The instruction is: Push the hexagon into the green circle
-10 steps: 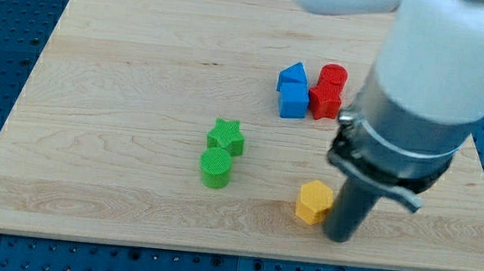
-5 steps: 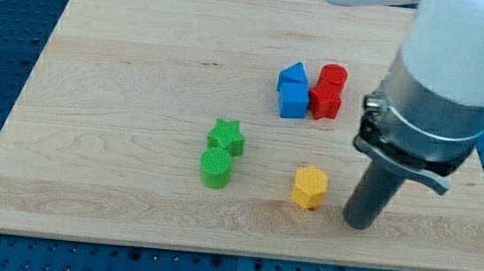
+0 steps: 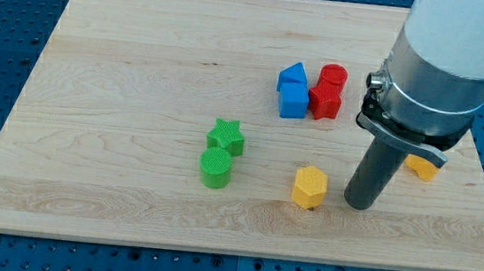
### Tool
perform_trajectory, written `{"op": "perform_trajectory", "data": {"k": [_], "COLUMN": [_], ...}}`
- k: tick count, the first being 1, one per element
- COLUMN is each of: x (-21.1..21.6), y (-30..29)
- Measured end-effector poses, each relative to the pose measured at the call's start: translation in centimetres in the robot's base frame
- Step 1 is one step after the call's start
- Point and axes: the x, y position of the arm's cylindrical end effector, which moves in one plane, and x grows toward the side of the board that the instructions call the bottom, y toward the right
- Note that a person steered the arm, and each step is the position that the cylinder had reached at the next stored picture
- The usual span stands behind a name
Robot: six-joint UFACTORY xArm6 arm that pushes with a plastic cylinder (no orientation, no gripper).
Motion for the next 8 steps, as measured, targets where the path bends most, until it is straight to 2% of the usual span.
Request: {"op": "perform_trajectory", "data": {"k": [1,4,8], "x": [0.0,0.0,-0.2], "y": [-4.4,-8.3,-8.5]}}
